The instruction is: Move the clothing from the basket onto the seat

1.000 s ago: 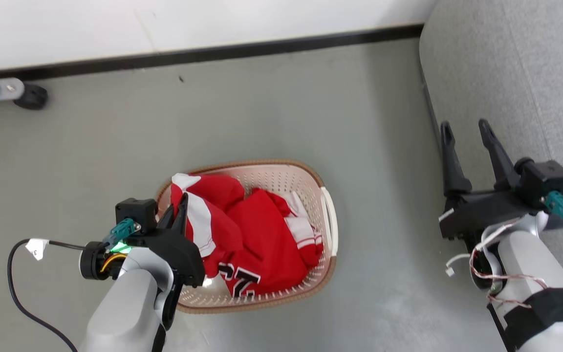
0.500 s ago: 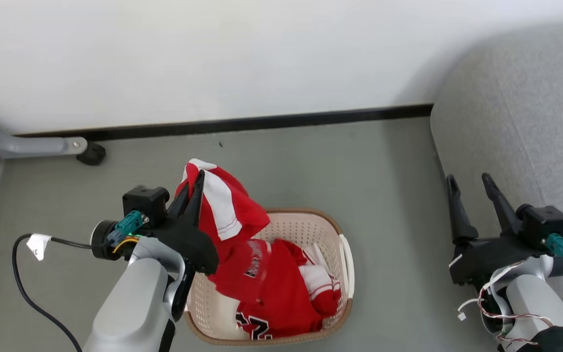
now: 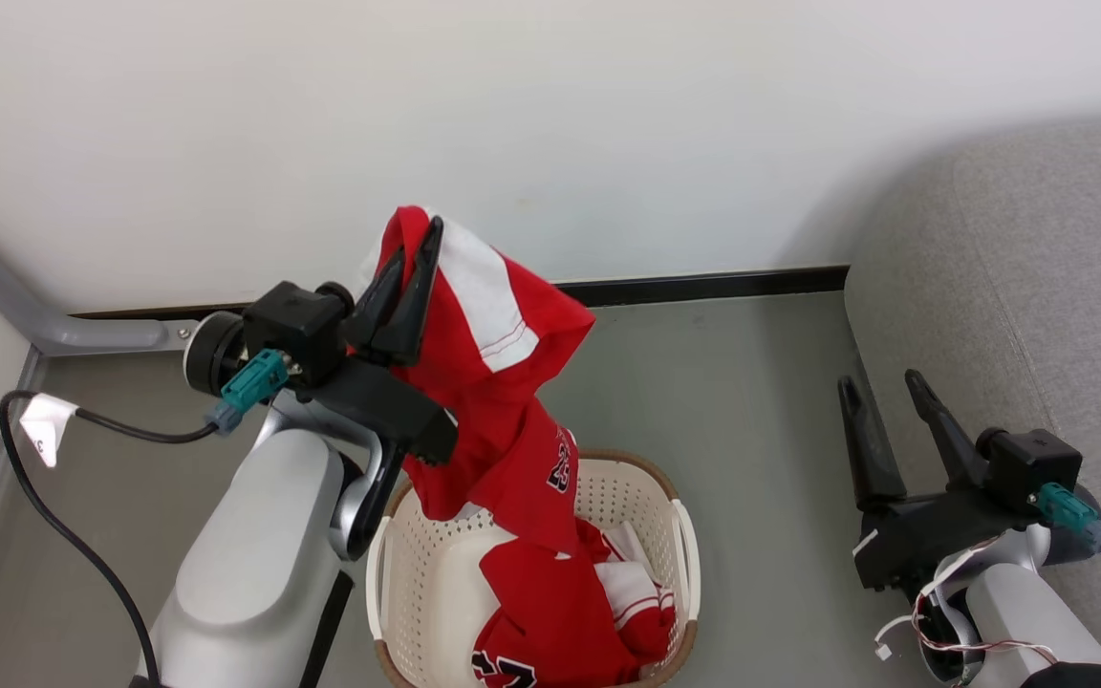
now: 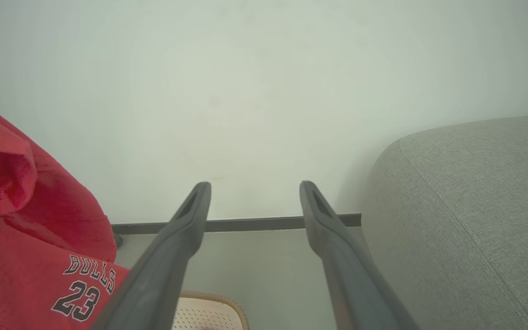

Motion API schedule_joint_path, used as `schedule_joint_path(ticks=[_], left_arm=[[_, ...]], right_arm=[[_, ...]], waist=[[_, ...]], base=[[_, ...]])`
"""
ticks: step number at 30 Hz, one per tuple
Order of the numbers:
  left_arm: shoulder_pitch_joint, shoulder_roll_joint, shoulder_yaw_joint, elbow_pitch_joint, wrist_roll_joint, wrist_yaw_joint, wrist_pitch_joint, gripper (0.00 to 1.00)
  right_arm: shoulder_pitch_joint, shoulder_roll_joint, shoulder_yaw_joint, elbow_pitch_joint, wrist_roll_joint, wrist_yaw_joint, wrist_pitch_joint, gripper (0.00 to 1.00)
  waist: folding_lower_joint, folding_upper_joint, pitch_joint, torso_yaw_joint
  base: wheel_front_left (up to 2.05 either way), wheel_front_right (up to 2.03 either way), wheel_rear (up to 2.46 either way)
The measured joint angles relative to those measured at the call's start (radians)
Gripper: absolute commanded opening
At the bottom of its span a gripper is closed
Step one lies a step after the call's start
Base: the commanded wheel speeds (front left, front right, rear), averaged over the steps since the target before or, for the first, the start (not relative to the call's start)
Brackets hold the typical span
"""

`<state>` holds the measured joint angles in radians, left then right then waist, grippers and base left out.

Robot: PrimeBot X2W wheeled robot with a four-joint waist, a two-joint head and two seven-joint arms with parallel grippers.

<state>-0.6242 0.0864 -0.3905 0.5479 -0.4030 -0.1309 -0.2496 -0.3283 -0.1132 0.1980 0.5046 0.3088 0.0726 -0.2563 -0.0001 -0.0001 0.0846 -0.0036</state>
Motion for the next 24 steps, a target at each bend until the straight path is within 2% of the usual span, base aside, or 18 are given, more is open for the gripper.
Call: schedule_joint_path(ticks=[5, 10, 19, 24], left_arm=[[-0.03, 0.008, -0.013, -0.076, -0.001, 0.0, 0.0, 0.0], [-0.051, 0.017, -0.025, -0.112, -0.001, 0.0, 0.0, 0.0], [-0.067, 0.021, -0.036, -0.137, -0.009, 0.0, 0.0, 0.0], [-0.08, 0.014, -0.054, -0.16, -0.016, 0.0, 0.0, 0.0]], right_arm=[[-0.001, 0.007, 0.029, -0.007, -0.001, 0.019, 0.0, 1.0], [-0.033, 0.024, 0.104, -0.028, -0.006, 0.04, 0.0, 1.0], [-0.165, 0.042, 0.293, -0.026, -0.01, 0.051, 0.0, 1.0], [-0.226, 0.043, 0.443, -0.012, 0.017, 0.051, 0.0, 1.0]], waist=[[0.0, 0.0, 0.001, -0.003], [0.0001, 0.0, 0.012, -0.003], [0.0001, 0.0001, 0.025, 0.005], [0.0001, 0.0002, 0.032, 0.015]], base=[[0.0, 0.0, 0.0], [0.0, 0.0, 0.0], [0.0, 0.0, 0.0], [0.0, 0.0, 0.0]])
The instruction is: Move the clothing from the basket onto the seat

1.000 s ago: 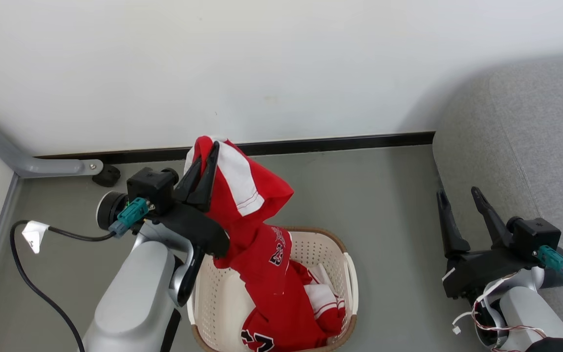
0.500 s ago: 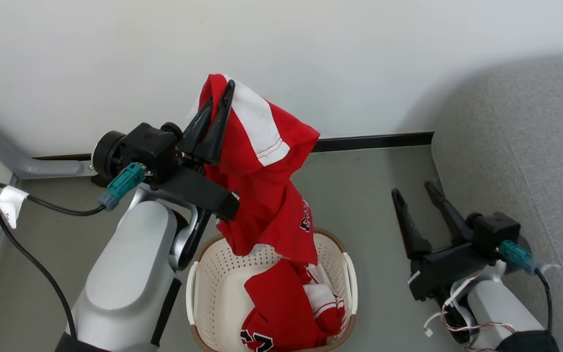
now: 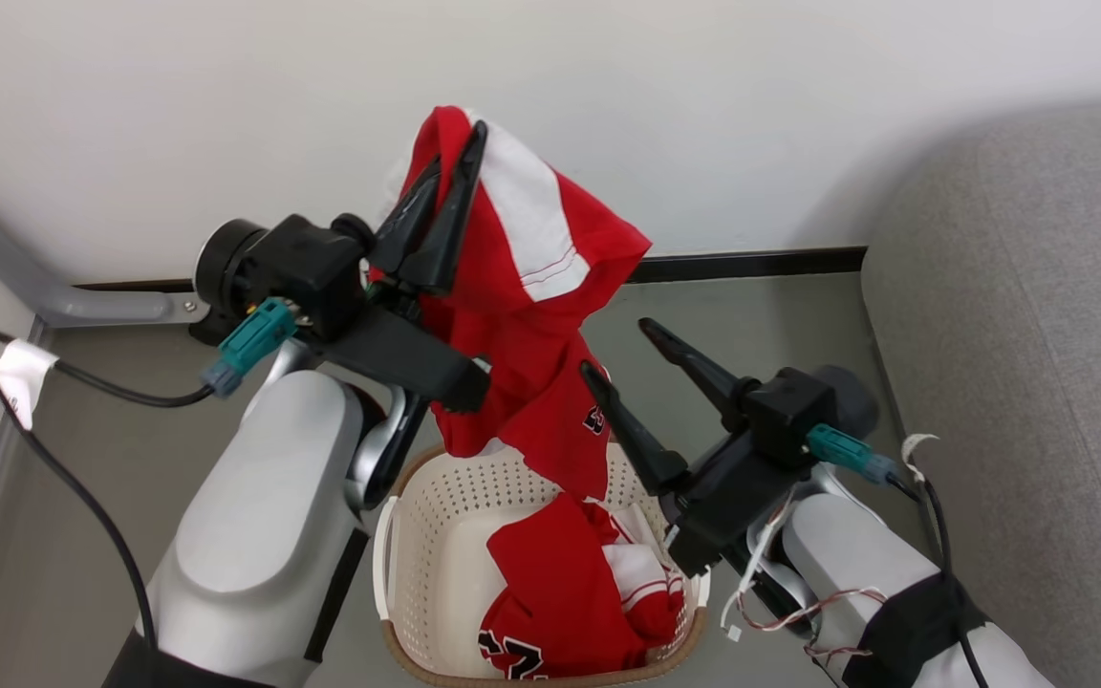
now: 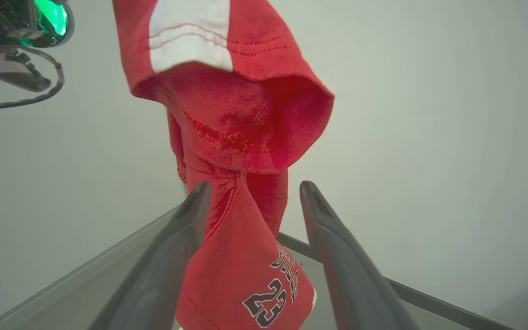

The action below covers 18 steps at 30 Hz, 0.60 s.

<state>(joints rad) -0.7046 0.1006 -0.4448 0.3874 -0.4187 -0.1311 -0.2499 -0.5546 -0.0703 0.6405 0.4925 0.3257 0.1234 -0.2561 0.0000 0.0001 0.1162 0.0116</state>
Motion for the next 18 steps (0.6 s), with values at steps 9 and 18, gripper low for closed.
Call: schedule_joint_path(ticks=[9, 18], left_arm=[[-0.044, -0.017, -0.048, -0.019, -0.008, 0.0, 0.0, 0.0], [-0.046, -0.031, -0.093, -0.034, -0.024, 0.0, 0.0, 0.0]], right_arm=[[-0.09, 0.002, 0.08, 0.099, 0.073, 0.0, 0.004, 1.0], [-0.177, 0.001, 0.184, 0.172, 0.147, 0.0, 0.008, 1.0]], waist=[[0.0, 0.0, 0.008, 0.041], [0.0001, 0.0, 0.014, 0.085]], base=[[0.0, 0.0, 0.0], [0.0, 0.0, 0.0]])
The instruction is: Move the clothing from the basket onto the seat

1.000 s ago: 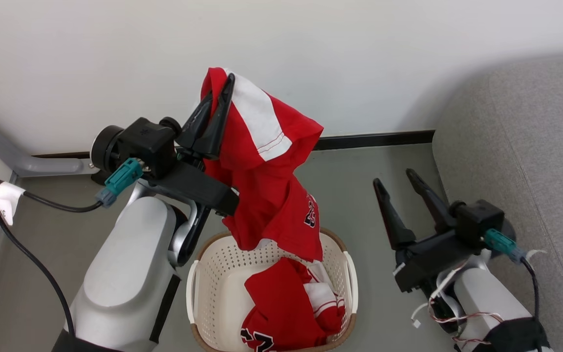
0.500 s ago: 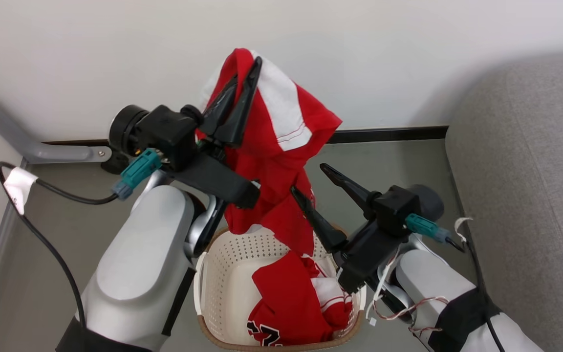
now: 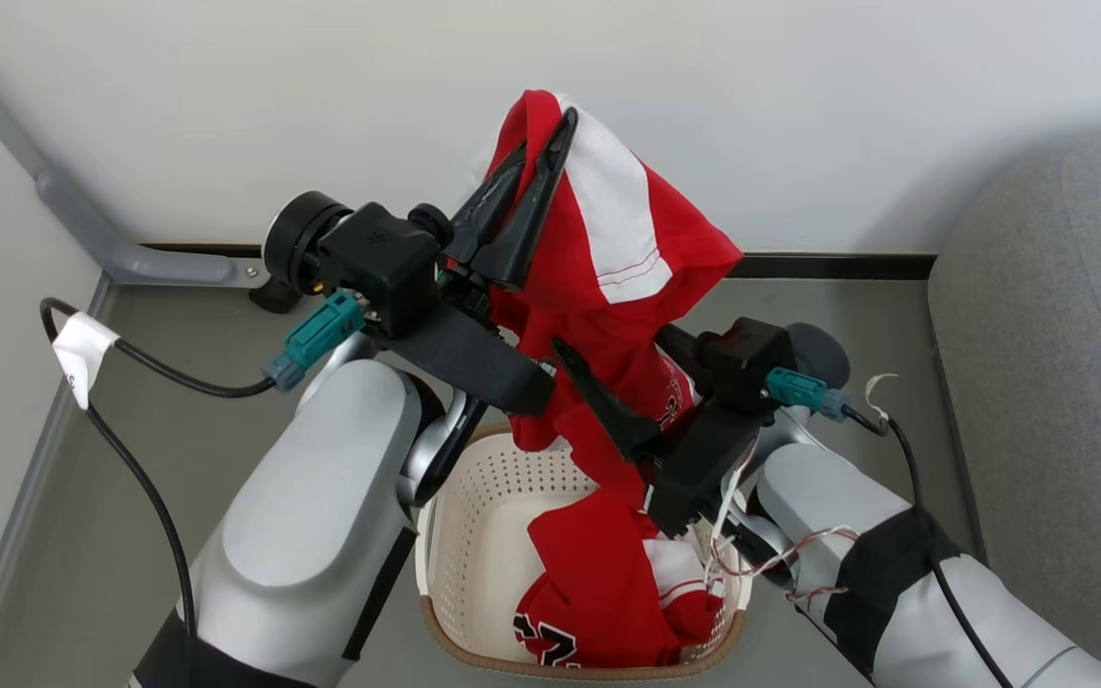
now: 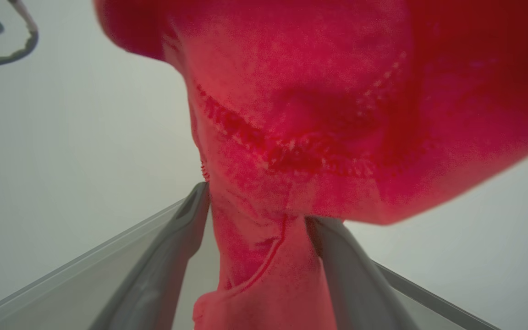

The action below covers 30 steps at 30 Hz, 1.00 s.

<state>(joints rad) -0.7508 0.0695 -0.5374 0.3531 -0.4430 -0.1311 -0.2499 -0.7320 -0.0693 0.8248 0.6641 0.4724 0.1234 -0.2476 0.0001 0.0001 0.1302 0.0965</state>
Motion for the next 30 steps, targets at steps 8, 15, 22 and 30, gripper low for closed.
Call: schedule_joint_path(ticks=[8, 15, 22, 30], left_arm=[[0.0, 0.0, -0.003, 0.008, -0.03, 0.0, 0.0, 0.0], [0.015, 0.013, 0.031, 0.044, -0.04, 0.0, 0.0, 0.0], [0.034, 0.021, 0.058, 0.086, -0.041, 0.0, -0.003, 1.0], [0.067, 0.026, 0.066, 0.127, -0.041, 0.0, -0.003, 1.0]], right_arm=[[-0.049, 0.001, 0.052, 0.007, 0.111, 0.0, 0.0, 0.0], [-0.06, 0.001, 0.093, 0.017, 0.176, 0.0, 0.0, 0.0], [-0.063, 0.001, 0.109, 0.022, 0.217, -0.001, -0.001, 0.0], [-0.063, 0.001, 0.115, 0.035, 0.245, -0.009, -0.001, 0.0]], waist=[[0.0, 0.0, 0.003, 0.027], [0.0, 0.0, -0.002, 0.018], [0.0, 0.0, -0.008, -0.003], [-0.0001, 0.0, -0.01, -0.014]], base=[[0.0, 0.0, 0.0], [0.0, 0.0, 0.0], [0.0, 0.0, 0.0], [0.0, 0.0, 0.0]])
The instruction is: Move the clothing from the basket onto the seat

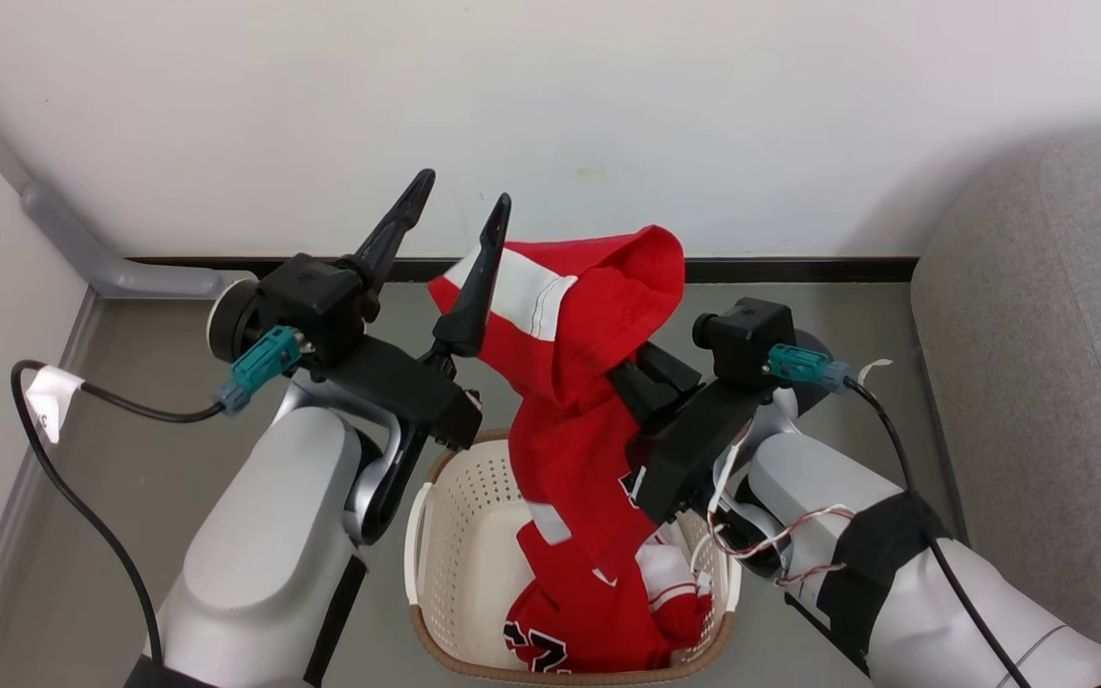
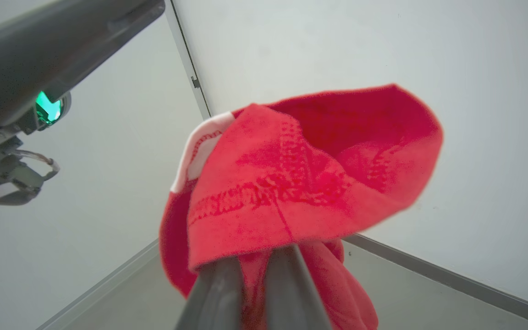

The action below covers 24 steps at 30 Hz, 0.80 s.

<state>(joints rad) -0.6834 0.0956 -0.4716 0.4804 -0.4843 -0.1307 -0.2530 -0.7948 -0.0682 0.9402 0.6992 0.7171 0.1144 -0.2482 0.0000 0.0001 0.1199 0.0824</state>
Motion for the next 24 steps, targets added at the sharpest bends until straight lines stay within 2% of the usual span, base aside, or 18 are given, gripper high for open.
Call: schedule_joint_path(ticks=[13, 24], left_arm=[[0.121, 0.014, 0.026, 0.062, 0.0, 0.007, 0.0, 1.0], [0.234, 0.016, 0.013, 0.0, 0.011, 0.007, 0.0, 1.0]], right_arm=[[-0.013, 0.0, 0.0, 0.015, 0.043, 0.0, -0.001, 0.0], [-0.013, 0.001, -0.03, 0.035, 0.05, 0.0, -0.001, 0.0]], waist=[[0.0, 0.0, -0.021, -0.035], [0.0, 0.0, -0.043, -0.057]], base=[[0.0, 0.0, 0.0], [0.0, 0.0, 0.0]])
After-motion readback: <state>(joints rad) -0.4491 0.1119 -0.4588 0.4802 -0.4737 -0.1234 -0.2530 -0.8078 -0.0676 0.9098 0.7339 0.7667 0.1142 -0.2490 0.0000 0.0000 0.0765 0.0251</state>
